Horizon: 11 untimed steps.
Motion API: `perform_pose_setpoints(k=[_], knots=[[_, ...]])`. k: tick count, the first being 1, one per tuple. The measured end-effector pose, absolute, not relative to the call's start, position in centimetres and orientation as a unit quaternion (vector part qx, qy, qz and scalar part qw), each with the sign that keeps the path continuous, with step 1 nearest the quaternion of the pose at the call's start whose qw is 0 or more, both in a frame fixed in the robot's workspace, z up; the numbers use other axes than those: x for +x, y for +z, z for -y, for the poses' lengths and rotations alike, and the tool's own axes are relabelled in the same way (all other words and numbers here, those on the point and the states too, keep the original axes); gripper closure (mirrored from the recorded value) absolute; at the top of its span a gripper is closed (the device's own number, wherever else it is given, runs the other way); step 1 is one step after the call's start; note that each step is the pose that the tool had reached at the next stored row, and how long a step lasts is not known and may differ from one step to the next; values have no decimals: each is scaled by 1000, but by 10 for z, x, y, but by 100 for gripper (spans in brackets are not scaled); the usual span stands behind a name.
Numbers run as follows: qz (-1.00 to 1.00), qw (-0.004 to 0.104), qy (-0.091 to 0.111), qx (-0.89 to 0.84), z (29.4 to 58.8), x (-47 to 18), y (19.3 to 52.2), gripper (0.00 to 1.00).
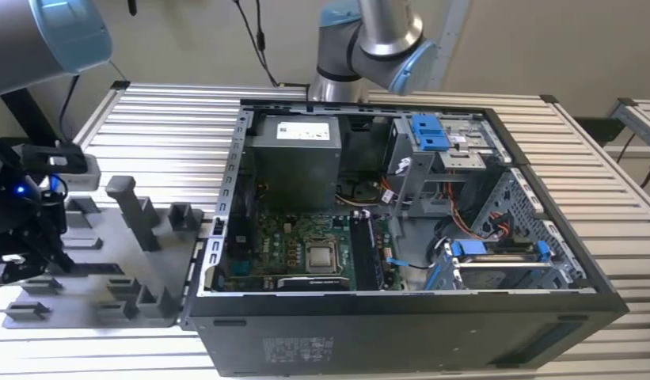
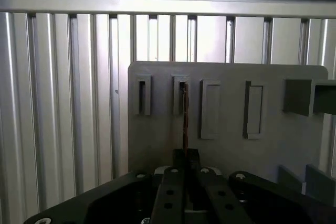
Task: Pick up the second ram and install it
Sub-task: 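Pick up the second ram and move it above second insertion slot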
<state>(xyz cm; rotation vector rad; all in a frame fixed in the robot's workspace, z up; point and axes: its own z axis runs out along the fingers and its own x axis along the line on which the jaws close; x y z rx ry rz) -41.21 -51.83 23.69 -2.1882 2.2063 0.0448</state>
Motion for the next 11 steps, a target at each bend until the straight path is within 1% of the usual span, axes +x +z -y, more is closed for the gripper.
perform_pose_setpoints(k=[11], knots=[[-710,17,14,-704,518,-412,250,86]])
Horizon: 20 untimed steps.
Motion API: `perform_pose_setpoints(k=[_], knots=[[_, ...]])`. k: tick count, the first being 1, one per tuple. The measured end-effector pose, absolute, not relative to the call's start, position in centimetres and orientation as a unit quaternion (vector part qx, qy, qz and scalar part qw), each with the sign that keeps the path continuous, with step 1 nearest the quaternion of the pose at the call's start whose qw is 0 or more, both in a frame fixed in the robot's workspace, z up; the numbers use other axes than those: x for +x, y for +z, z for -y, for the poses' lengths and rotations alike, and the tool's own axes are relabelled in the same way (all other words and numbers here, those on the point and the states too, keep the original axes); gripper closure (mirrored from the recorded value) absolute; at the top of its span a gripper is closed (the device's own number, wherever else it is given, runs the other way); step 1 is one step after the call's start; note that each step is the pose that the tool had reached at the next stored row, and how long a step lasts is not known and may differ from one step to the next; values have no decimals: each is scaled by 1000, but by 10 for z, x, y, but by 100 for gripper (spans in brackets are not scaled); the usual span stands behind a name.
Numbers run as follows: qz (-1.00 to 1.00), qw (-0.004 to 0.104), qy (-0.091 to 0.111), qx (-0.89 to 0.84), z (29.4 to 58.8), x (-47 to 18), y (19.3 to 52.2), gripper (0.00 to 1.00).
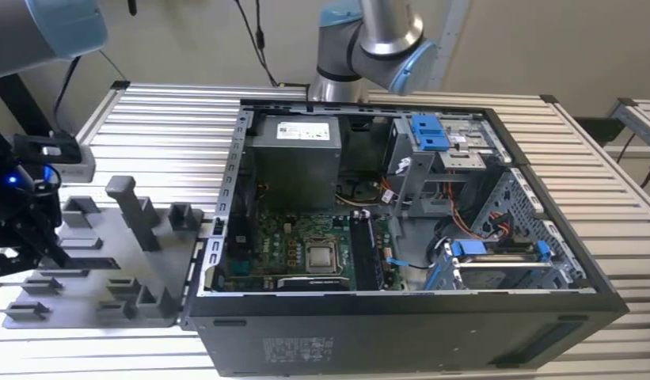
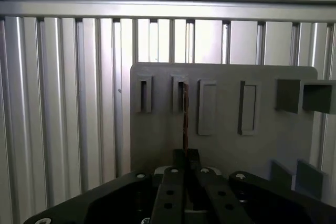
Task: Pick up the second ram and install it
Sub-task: 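Pick up the second ram and move it above second insertion slot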
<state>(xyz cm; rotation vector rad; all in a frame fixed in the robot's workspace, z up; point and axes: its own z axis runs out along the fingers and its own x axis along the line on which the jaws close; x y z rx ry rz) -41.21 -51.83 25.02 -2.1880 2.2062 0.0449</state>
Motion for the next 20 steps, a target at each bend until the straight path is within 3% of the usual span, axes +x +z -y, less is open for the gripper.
perform_pose_setpoints(k=[20], knots=[[-710,18,15,-704,518,-412,278,86]])
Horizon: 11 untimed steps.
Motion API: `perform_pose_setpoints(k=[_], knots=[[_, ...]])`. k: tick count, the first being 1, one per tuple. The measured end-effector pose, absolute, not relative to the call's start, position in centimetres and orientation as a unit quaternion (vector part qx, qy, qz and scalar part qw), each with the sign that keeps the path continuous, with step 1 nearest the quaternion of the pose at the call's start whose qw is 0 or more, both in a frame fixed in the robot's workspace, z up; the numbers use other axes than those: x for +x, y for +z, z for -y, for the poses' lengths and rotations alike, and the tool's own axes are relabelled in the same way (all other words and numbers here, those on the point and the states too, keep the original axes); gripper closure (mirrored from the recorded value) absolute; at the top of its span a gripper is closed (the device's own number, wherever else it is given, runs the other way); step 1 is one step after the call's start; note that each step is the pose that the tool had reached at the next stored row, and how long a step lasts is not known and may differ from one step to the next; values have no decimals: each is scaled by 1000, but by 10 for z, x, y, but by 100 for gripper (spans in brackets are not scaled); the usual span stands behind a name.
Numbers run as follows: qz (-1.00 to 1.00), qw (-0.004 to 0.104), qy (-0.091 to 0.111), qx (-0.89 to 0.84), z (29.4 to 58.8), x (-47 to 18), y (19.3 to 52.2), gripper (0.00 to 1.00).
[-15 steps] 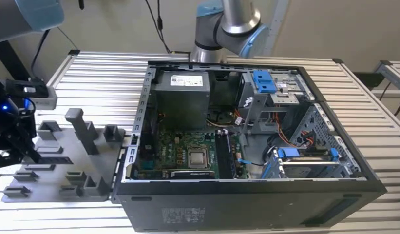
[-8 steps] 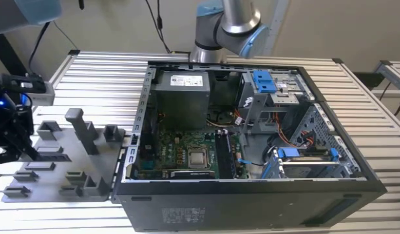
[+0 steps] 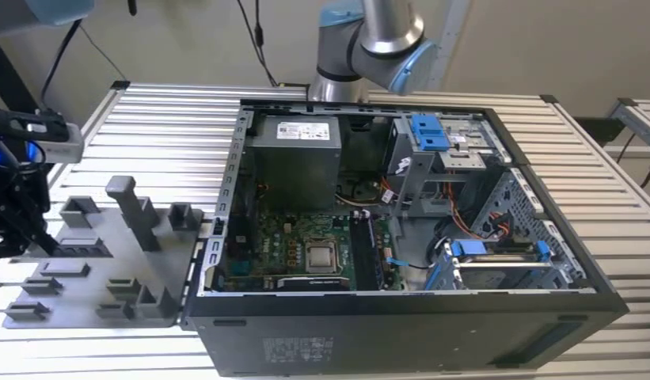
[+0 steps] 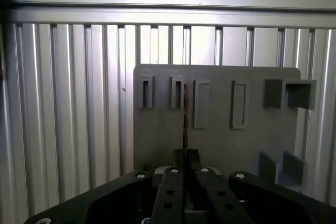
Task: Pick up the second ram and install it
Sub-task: 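Pick up the second ram and move it above second insertion slot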
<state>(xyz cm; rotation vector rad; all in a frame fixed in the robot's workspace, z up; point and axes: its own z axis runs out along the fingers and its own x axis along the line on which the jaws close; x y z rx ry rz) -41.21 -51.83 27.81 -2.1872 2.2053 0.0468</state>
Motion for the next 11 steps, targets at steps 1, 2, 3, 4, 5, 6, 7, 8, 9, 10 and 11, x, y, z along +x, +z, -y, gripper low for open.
perform_pose_setpoints(k=[1,2,3,4,5,6,7,8,9,10,11], knots=[[-710,18,15,-704,518,-412,280,86],[-710,18,15,-704,518,-412,281,86],[-710,18,15,-704,518,-412,282,86],[-710,18,15,-704,518,-412,284,86],[-710,18,15,-704,518,-412,285,86],[-710,18,15,-704,518,-412,286,86],[-710,18,15,-704,518,-412,287,86],[-710,18,15,-704,518,-412,288,86],[-710,18,15,-704,518,-412,289,86],[-710,18,15,-704,518,-412,290,86],[-710,18,15,-704,518,-412,291,86]])
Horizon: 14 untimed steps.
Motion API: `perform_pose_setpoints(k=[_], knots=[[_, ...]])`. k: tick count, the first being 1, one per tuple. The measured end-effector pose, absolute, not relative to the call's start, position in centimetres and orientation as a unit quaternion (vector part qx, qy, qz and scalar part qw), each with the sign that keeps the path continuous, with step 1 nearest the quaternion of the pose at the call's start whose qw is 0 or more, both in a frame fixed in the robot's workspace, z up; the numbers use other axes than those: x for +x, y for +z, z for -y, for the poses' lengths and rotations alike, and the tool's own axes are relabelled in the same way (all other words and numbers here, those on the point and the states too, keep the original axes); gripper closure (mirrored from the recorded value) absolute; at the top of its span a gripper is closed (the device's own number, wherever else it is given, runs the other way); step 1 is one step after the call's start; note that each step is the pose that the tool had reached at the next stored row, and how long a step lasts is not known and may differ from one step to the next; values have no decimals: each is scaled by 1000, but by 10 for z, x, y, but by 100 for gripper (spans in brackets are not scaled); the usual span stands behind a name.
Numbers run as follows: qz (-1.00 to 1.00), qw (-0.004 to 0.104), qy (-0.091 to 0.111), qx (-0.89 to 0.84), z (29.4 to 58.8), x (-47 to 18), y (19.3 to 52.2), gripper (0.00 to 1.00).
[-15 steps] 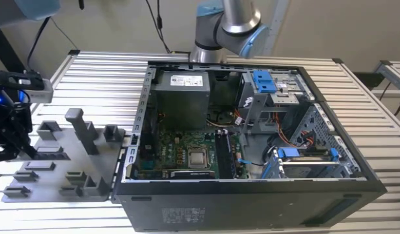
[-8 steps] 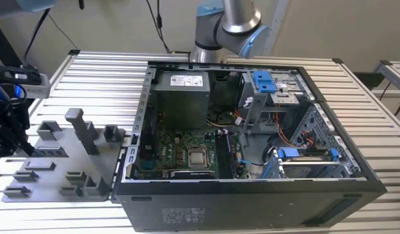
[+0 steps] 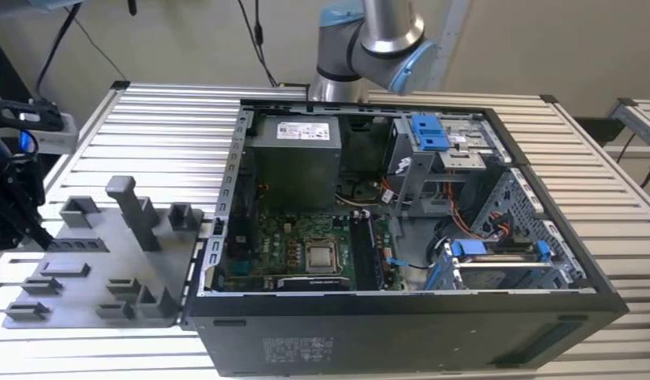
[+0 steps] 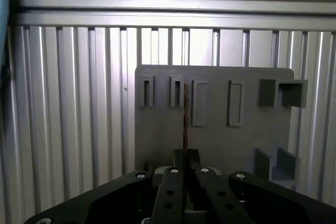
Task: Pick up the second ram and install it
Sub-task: 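Pick up the second ram and move it above second insertion slot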
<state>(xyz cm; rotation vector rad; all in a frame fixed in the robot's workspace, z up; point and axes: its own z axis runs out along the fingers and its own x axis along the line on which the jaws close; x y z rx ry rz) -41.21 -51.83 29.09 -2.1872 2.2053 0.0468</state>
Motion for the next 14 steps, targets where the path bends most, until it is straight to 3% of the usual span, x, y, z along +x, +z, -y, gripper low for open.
perform_pose_setpoints(k=[14], knots=[[-710,18,16,-704,518,-412,306,86]])
